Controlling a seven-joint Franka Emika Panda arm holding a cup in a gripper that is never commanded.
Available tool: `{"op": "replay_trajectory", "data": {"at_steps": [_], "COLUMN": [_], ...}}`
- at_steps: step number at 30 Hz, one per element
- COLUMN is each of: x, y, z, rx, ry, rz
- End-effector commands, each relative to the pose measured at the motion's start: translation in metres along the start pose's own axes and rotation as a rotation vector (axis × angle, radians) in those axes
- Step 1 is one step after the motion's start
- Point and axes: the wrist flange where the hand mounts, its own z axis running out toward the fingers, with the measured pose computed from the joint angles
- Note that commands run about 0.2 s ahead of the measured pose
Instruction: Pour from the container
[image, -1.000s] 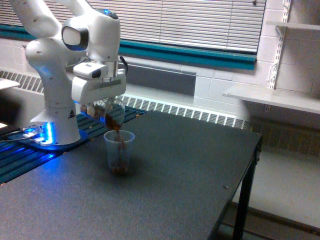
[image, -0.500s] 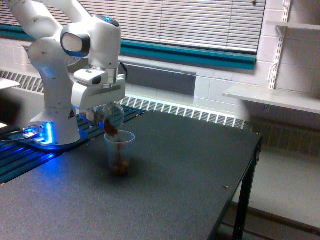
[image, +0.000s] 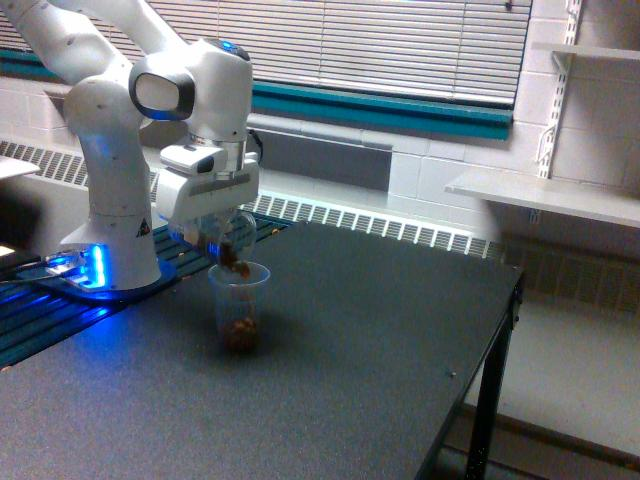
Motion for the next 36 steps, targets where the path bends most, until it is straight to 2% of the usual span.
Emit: {"op": "replay_trajectory", "data": {"at_steps": [1, 7, 15, 29, 36], "x": [-0.021, -0.026, -0.025, -0.015, -0.018], "y": [-0.008, -0.009, -0.004, 0.014, 0.014], "z": [0.012, 0.015, 0.012, -0.006, -0.01], "rx": [-0.036, -0.049, -0.064, -0.058, -0.056], "ry": [-0.028, -0.042, -0.039, 0.003, -0.001], "rz": [0.0, -0.016, -0.02, 0.011, 0.001]}}
